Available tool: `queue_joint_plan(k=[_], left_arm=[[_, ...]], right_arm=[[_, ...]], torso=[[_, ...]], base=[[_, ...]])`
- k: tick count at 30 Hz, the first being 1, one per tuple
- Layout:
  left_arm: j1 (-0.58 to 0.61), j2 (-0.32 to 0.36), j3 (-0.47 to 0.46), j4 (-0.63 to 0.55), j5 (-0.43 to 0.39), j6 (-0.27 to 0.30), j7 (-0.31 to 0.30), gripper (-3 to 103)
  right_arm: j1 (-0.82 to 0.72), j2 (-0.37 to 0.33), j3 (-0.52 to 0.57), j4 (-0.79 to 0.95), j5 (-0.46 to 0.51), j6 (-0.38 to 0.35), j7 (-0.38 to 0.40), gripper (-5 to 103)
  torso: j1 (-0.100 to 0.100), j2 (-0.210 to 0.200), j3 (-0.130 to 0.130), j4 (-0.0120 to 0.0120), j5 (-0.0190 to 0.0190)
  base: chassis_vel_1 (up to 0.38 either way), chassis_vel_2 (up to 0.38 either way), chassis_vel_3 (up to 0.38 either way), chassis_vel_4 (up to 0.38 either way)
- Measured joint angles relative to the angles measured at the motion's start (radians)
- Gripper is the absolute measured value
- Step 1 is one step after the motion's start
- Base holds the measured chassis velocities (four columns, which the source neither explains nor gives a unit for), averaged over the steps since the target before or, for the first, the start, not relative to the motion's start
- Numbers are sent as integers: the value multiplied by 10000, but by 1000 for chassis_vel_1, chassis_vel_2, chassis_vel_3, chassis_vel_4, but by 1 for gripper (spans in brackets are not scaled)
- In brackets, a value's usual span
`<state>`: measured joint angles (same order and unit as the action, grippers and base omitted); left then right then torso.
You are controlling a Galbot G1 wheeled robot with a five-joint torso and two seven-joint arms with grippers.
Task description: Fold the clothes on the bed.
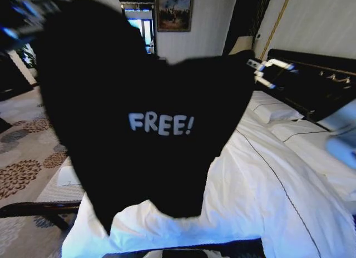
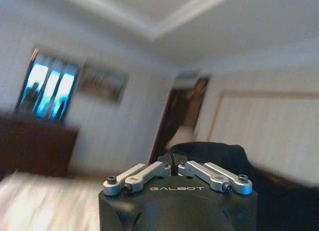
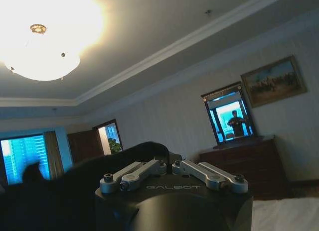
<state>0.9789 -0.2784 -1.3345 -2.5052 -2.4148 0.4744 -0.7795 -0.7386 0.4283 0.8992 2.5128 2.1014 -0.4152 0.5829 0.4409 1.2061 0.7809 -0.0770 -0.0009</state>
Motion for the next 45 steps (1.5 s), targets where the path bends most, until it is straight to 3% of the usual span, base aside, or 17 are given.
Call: queue_joint_plan(k=[2, 4, 5, 9, 10, 13, 15, 16, 21, 22, 26, 28, 29, 31, 33, 41, 45], left_arm=[[164, -267, 776, 15, 748, 110, -14, 1], [685, -759, 2223, 31, 2153, 292, 163, 1], [685, -759, 2223, 31, 2153, 292, 163, 1], [483, -1070, 4900, 44, 3786, 478, 641, 1], [483, -1070, 4900, 44, 3786, 478, 641, 1], [-111, -1452, 7039, 98, 5384, 383, 865, 1], [-382, -1777, 8054, 504, 6315, 313, 1038, 1], [-382, -1777, 8054, 504, 6315, 313, 1038, 1], [-1067, -3158, 10136, 2875, 8734, 204, 2062, 1], [-1067, -3158, 10136, 2875, 8734, 204, 2062, 1], [-1511, -4911, 11844, 5113, 11331, -299, 3056, 1], [-1542, -5087, 11984, 5288, 11475, -344, 3110, 1], [-1709, -5819, 12411, 6084, 11930, -515, 3185, 1], [-2048, -6349, 12705, 6963, 12181, -645, 3268, 1], [-2139, -6425, 12763, 7138, 12209, -666, 3289, 1], [-4792, -7616, 14063, 10578, 12591, -661, 3471, 1], [-5901, -8190, 14266, 12071, 12674, -702, 3525, 1]], right_arm=[[-155, 206, -253, -14, -244, -34, 98, 0], [-711, 749, -870, -55, -1040, -234, 403, 0], [-711, 749, -870, -55, -1040, -234, 403, 0], [-1121, 1826, -2483, -185, -2553, -706, 326, 0], [-1121, 1826, -2483, -185, -2553, -706, 326, 0], [-620, 2785, -4335, -1545, -4124, -903, -10, 0], [-274, 3325, -5400, -2386, -5469, -928, -419, 0], [-274, 3325, -5400, -2386, -5469, -928, -419, 0], [711, 4793, -7752, -5202, -7707, -638, -1063, 0], [711, 4793, -7752, -5202, -7707, -638, -1063, 0], [837, 5825, -8603, -6911, -9348, -454, -1307, 0], [821, 5924, -8667, -7052, -9496, -425, -1334, 0], [799, 6367, -8925, -7744, -10140, -219, -1451, 0], [887, 6862, -9082, -8582, -10595, 14, -1569, 0], [918, 6952, -9100, -8742, -10636, 49, -1577, 0], [2137, 8195, -9463, -11346, -11107, -121, -1265, 0], [2943, 8722, -9764, -12731, -11194, 179, -1624, 0]], torso=[[2, -1, 3, 0, 5], [9, -5, 7, 0, 6], [9, -5, 7, 0, 6], [6, -5, 5, -3, 13], [6, -5, 5, -3, 13], [2, -3, 3, 0, 8], [3, -4, 3, 1, 11], [3, -4, 3, 1, 11], [7, -5, 6, 3, 9], [7, -5, 6, 3, 9], [7, -6, 6, 2, 4], [7, -5, 6, 1, 3], [6, -5, 7, -1, 6], [5, -5, 4, -4, 9], [5, -5, 5, -2, 11], [6, -5, 5, -4, 11], [5, -4, 4, -1, 9]], base=[[0, 0, 0, 0], [0, 0, 0, 0], [0, 0, 0, 0], [0, 0, 0, 0], [0, 0, 0, 0], [0, 0, 0, 0], [0, 0, 0, 0], [0, 0, 0, 0], [0, 0, 0, 0], [0, 0, 0, 0], [0, 0, 0, 0], [0, 0, 0, 0], [0, 0, 0, 0], [0, 0, 0, 0], [0, 0, 0, 0], [0, 0, 0, 0], [0, 0, 0, 0]])
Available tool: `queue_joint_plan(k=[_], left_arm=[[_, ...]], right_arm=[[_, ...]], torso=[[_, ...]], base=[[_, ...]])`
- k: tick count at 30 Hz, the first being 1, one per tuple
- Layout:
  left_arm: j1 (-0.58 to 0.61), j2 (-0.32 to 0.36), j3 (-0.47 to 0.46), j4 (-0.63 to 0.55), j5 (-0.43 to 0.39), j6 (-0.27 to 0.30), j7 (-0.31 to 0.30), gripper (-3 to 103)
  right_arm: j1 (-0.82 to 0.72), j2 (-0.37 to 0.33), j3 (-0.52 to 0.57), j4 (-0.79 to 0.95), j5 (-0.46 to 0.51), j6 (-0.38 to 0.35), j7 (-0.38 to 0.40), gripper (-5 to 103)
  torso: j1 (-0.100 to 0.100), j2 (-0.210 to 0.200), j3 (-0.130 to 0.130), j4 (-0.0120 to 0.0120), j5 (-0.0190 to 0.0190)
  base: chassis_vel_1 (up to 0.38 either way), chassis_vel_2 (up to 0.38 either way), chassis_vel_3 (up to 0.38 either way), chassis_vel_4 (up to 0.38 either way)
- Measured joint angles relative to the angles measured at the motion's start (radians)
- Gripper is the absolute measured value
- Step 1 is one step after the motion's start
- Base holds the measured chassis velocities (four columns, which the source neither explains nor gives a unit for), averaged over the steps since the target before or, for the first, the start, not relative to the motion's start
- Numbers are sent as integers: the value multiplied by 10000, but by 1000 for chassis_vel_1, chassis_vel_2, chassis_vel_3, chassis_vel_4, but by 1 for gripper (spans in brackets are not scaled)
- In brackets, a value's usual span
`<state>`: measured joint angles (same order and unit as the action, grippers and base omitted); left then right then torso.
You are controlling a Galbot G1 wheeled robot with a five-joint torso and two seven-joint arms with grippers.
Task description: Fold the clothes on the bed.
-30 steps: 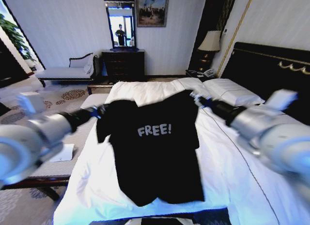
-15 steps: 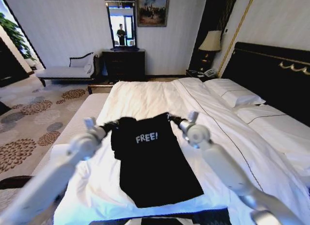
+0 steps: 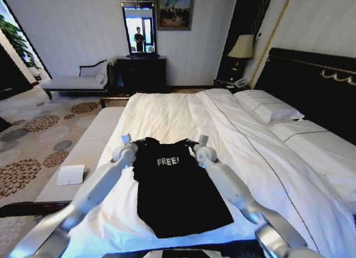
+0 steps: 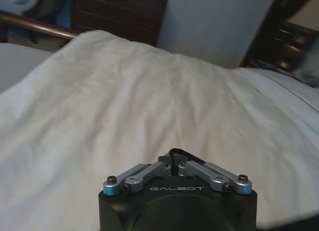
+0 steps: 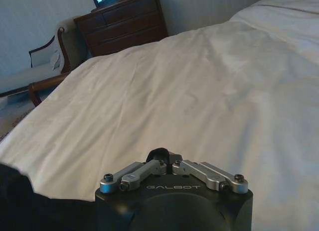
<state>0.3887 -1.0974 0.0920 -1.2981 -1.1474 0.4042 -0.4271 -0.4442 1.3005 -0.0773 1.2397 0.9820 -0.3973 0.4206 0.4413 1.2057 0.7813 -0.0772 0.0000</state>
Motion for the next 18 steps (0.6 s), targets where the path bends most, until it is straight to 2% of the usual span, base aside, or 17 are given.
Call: queue_joint_plan(k=[1, 2, 5, 7, 11, 14, 15, 18], left_arm=[[-307, -179, 53, 452, 54, -37, 32, 1], [-782, -455, 174, 1239, 238, -102, 117, 1], [-1134, -642, 251, 1796, 433, -169, 242, 1], [-1680, -950, 296, 2791, 651, -254, 459, 1], [-2025, -1161, 409, 3423, 759, -297, 587, 1], [-2577, -1962, 567, 4686, 1311, -454, 836, 1], [-2577, -1962, 567, 4686, 1311, -454, 836, 1], [-2796, -2573, 520, 5476, 1587, -570, 923, 1]], right_arm=[[297, 143, -49, -526, -59, 120, -157, 0], [927, 433, -59, -1576, -244, 301, -384, 0], [1439, 691, -8, -2415, -479, 295, -415, 0], [2168, 1092, 234, -3573, -751, 265, -418, 0], [2486, 1324, 424, -4354, -997, 281, -502, 0], [2917, 1705, 830, -5914, -1813, 633, -954, 0], [2917, 1705, 830, -5914, -1813, 633, -954, 0], [3088, 1932, 1142, -6704, -2346, 957, -1304, 0]], torso=[[0, -1, 1, 2, 5], [1, 0, 1, 3, -6], [2, -1, 2, 2, -2], [2, 0, 1, -1, -2], [0, 0, 0, 4, 0], [-2, 1, 0, 4, 0], [-2, 1, 0, 4, 0], [-1, 1, 0, -6, 1]], base=[[0, 0, 0, 0], [0, 0, 0, 0], [0, 0, 0, 0], [0, 0, 0, 0], [0, 0, 0, 0], [0, 0, 0, 0], [0, 0, 0, 0], [0, 0, 0, 0]])
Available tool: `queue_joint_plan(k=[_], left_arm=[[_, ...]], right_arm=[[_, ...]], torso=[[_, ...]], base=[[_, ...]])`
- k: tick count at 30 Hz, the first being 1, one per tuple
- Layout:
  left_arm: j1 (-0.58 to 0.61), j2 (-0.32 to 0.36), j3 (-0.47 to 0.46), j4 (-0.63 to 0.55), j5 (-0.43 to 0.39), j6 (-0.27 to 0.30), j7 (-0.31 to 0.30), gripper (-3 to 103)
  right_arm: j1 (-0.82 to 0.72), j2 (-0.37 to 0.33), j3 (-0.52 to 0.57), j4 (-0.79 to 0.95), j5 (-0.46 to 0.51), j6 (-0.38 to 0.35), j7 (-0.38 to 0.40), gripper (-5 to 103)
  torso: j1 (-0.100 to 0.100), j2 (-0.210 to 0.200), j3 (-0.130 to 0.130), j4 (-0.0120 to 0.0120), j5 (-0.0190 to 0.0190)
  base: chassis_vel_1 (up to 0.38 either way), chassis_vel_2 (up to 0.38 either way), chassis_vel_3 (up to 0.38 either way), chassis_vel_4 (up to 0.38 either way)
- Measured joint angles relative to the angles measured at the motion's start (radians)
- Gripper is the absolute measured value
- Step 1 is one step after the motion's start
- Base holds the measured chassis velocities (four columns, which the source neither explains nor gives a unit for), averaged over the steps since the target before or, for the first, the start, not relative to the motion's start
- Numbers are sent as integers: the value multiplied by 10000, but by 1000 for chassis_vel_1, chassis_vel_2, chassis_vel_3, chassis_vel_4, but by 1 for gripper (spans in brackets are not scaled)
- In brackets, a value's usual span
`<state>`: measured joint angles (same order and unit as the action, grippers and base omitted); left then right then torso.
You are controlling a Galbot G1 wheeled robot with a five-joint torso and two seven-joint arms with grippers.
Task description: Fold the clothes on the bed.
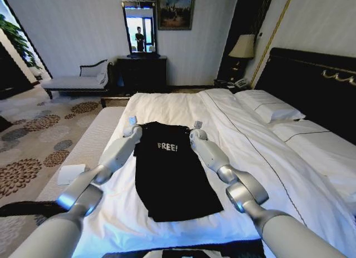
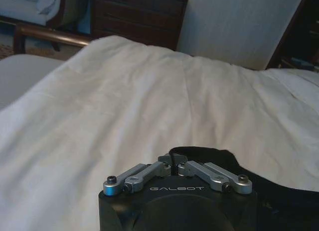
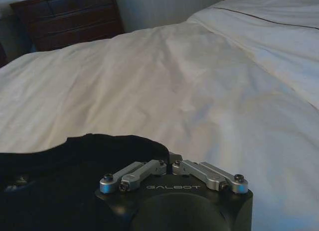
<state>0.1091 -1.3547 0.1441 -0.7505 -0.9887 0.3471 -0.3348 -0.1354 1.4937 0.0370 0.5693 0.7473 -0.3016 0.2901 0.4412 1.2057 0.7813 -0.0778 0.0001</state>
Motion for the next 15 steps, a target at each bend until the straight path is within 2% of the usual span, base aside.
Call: queue_joint_plan(k=[4, 8, 9, 11, 12, 15], left_arm=[[-104, -401, -121, 611, 283, -45, 59, 1], [-156, -749, -349, 1027, 430, 98, 1, 1], [-160, -828, -416, 1142, 522, 164, -50, 0], [-159, -885, -452, 1213, 651, 298, -168, 11], [-159, -885, -452, 1213, 651, 298, -168, 11], [-102, -889, -414, 1249, 869, 413, -373, 22]], right_arm=[[176, 230, 373, -689, -635, 145, -205, 0], [186, 172, 436, -766, -744, 100, -367, 0], [172, 141, 438, -765, -793, 37, -416, -3], [132, 105, 423, -766, -904, -25, -459, 1], [132, 105, 423, -766, -904, -25, -459, 1], [34, -14, 381, -694, -956, -14, -463, 17]], torso=[[0, 0, 0, 7, 1], [0, 0, -1, 12, 0], [-1, 1, -2, 9, -2], [0, 2, -2, 6, 1], [0, 2, -2, 6, 1], [0, 1, -1, 7, 1]], base=[[0, 0, 0, 0], [0, 0, 0, 0], [0, 0, 0, 0], [0, 0, 0, 0], [0, 0, 0, 0], [0, 0, 0, 0]])
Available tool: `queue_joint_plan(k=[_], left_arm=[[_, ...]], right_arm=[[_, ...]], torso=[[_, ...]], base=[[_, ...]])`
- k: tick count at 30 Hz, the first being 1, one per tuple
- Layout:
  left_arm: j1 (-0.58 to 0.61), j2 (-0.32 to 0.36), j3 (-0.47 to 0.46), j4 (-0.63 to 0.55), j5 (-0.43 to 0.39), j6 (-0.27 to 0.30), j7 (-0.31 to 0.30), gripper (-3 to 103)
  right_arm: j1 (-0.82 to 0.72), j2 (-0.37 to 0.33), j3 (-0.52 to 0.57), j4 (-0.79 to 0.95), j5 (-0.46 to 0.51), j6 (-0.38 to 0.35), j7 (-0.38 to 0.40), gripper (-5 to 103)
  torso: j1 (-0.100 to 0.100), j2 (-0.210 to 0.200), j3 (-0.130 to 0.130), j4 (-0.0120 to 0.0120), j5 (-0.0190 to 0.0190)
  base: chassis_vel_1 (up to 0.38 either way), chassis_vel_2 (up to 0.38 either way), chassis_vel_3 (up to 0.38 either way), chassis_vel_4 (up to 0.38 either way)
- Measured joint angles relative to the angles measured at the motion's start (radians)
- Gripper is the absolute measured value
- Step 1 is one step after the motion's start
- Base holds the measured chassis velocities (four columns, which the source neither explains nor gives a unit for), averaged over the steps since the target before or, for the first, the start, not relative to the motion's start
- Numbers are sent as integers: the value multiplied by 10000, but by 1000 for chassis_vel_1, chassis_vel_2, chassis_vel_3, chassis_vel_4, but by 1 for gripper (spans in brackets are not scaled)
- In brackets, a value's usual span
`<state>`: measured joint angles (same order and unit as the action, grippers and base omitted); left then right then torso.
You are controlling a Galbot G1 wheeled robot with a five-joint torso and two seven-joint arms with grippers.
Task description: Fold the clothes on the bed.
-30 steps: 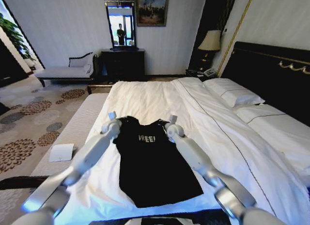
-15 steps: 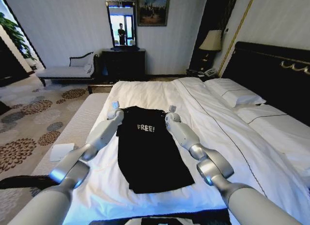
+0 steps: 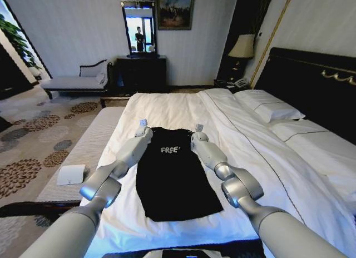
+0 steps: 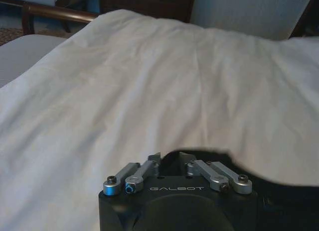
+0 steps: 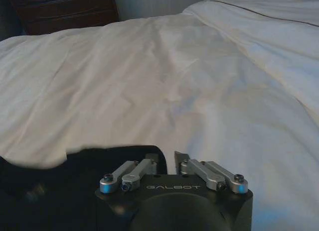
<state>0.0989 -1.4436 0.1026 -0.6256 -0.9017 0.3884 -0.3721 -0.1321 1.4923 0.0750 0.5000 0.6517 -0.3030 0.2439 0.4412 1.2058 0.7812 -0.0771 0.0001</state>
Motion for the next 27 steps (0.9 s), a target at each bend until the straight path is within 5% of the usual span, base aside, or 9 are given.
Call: queue_joint_plan(k=[6, 8, 12, 16, 19, 20, 27], left_arm=[[150, 314, 90, -181, 46, 70, -104, 48], [235, 490, 134, -438, -83, 75, -116, 48], [727, 1449, 448, -1976, -881, 132, -337, 65], [1649, 2538, 576, -3769, -646, 56, -380, 82], [2255, 2987, 388, -4723, -683, 3, -422, 93], [2591, 3163, 220, -5209, -767, -32, -455, 97], [4580, 4147, -607, -7829, -907, -113, -651, 100]], right_arm=[[-63, -256, -72, 171, -10, 110, 167, 38], [-127, -327, -129, 337, 111, 110, 214, 44], [-535, -756, -488, 1409, 703, -32, 438, 60], [-1128, -1391, -838, 2622, 1328, -324, 784, 77], [-1557, -1748, -878, 3450, 1793, -471, 951, 77], [-1788, -1927, -896, 3888, 2008, -546, 1034, 88], [-3389, -3567, -845, 6710, 3061, -931, 1617, 100]], torso=[[-1, 1, 0, -1, -2], [0, 0, -1, -1, -2], [0, 0, -1, 1, -3], [-2, 1, -1, 4, -4], [-2, 0, -1, 2, -5], [-1, 1, -2, 2, 2], [-2, 2, -3, 1, -3]], base=[[0, 0, 0, 0], [0, 0, 0, 0], [0, 0, 0, 0], [0, 0, 0, 0], [0, 0, 0, 0], [0, 0, 0, 0], [0, 0, 0, 0]])
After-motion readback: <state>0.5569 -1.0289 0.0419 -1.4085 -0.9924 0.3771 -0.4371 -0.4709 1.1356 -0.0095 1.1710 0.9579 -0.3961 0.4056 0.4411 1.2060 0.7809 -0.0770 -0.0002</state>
